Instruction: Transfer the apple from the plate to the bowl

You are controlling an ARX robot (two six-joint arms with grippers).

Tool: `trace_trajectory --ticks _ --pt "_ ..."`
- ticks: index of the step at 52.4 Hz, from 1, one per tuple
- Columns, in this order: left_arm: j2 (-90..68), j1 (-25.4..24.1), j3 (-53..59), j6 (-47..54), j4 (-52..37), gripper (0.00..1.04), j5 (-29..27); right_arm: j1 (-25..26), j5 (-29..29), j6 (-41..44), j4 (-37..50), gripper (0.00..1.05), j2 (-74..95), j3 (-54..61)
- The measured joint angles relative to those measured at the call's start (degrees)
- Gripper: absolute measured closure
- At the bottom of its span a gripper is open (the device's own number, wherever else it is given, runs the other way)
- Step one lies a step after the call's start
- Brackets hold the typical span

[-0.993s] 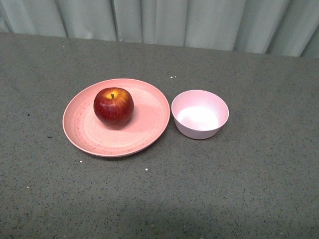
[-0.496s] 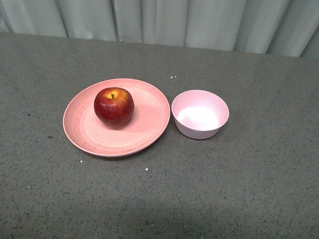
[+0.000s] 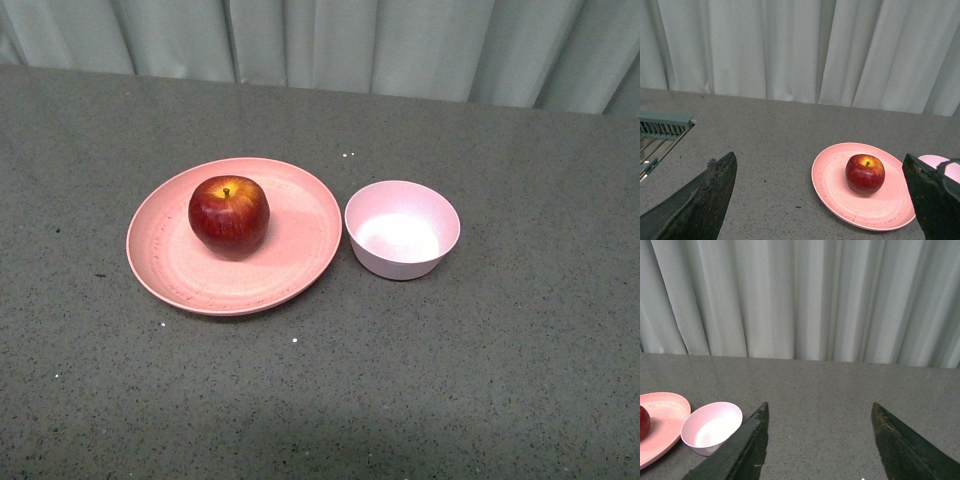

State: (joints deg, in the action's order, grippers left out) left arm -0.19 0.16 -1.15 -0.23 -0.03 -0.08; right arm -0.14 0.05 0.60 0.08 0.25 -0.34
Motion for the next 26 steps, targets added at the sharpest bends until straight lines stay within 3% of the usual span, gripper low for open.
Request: trace_trajectory --ticks 6,12,17,20,26 --pt "0.00 0.00 0.00 0.00 0.00 0.07 0.00 0.00 0.00 -0.07 0.00 0.08 0.00 0.00" --pt "0.00 0.00 0.00 0.00 0.00 0.07 0.00 0.00 0.00 -0.07 0.00 0.10 0.00 0.00" --pt "-4.96 4.00 -1.55 -0.59 4.09 0.07 -13.88 0.00 0.00 -0.07 0.00 0.09 0.00 0.00" --pt "-9.62 4.92 -1.70 -1.09 2.99 0.07 -18.78 0.00 -0.09 -0.07 0.00 0.09 -0.02 0.00" --pt "-22.58 4.46 -2.45 -2.73 -7.06 0.07 -17.75 0.02 0.02 -0.07 0.00 0.09 -0.02 0.00"
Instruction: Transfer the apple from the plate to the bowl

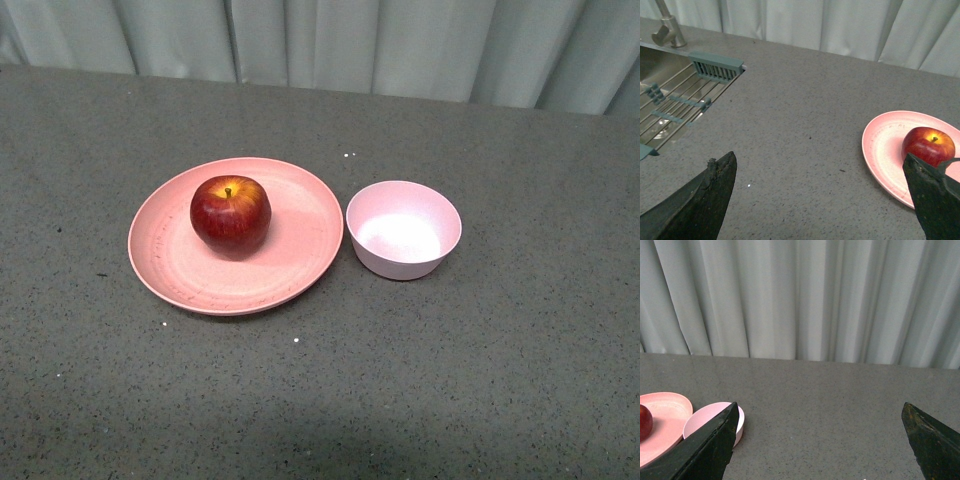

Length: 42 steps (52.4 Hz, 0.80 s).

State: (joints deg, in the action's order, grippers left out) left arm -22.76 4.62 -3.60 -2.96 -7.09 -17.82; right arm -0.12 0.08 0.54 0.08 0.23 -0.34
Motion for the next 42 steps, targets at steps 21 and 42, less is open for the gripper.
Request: trace_trajectory --ticks 21,42 --pt "-65.05 6.25 -25.33 -6.51 -25.46 0.07 11.67 0.00 -0.02 0.00 0.00 0.09 0.00 0.00" --pt "-85.55 10.23 -44.28 -6.16 -18.95 0.07 16.94 0.00 -0.02 0.00 0.00 0.09 0.00 0.00"
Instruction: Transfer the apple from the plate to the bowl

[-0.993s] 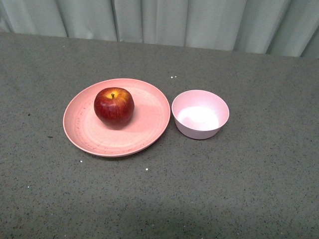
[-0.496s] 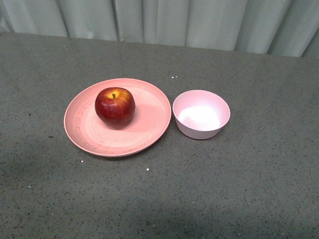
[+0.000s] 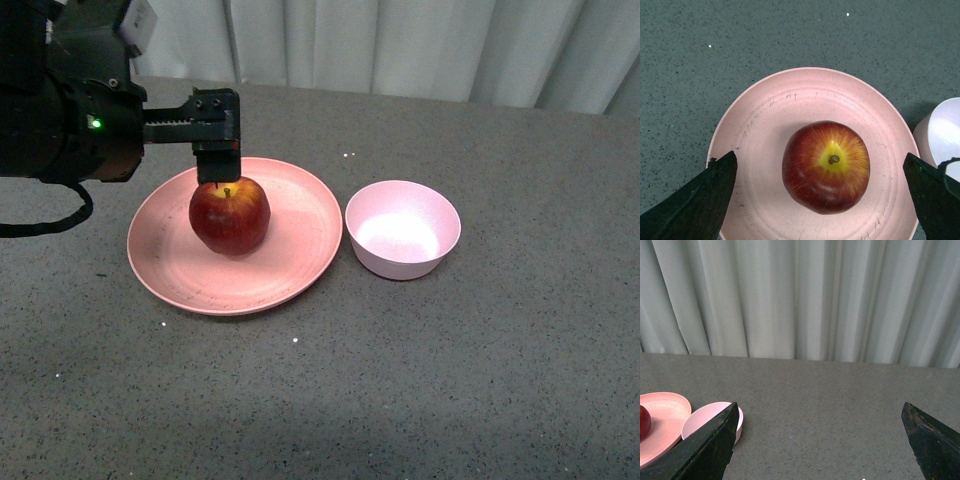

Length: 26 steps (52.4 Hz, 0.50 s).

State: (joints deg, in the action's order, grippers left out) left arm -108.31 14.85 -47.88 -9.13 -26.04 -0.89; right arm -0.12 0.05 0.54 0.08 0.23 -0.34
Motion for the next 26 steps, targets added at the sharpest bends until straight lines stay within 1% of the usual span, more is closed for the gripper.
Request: trace_trajectory --ticks 2,17,26 --pt "-1.40 0.15 -1.25 0.00 0.98 0.07 0.72 -0.02 0.00 0.00 0.00 0.09 0.00 0.00" --pt "-7.80 0.26 -5.81 1.31 3.34 0.07 -0.11 0.00 0.00 0.00 0.00 0.09 0.00 0.00" --pt "-9.79 0.20 -7.34 1.14 4.39 0.07 1.11 -0.02 0.00 0.00 0.00 0.09 0.02 0.00"
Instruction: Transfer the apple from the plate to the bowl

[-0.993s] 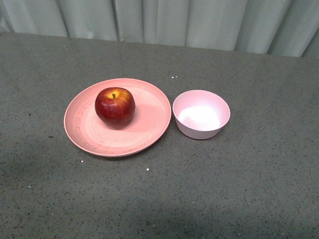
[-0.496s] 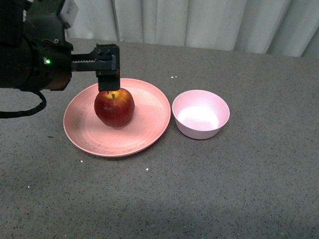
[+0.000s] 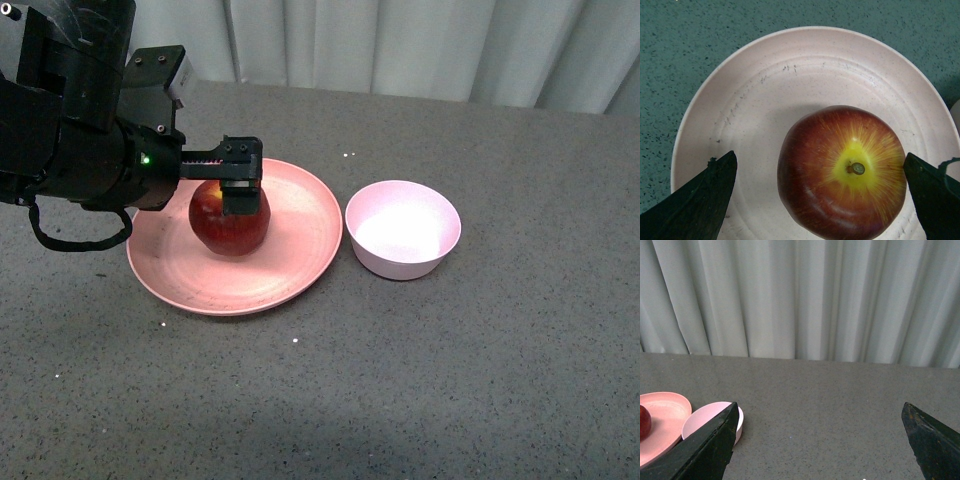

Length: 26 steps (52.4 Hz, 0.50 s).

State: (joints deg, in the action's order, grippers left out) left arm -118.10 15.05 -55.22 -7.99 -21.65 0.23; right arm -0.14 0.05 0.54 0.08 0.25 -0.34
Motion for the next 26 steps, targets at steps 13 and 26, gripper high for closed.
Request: trace_trajectory --ticks 13,26 --pt "-1.16 0.31 -0.20 0.02 0.42 0.07 0.98 0.02 0.00 0.00 0.00 0.09 -0.02 0.00" --pt "-1.60 0.87 -0.15 0.50 0.68 0.28 1.29 0.00 0.00 0.00 0.00 0.09 0.00 0.00"
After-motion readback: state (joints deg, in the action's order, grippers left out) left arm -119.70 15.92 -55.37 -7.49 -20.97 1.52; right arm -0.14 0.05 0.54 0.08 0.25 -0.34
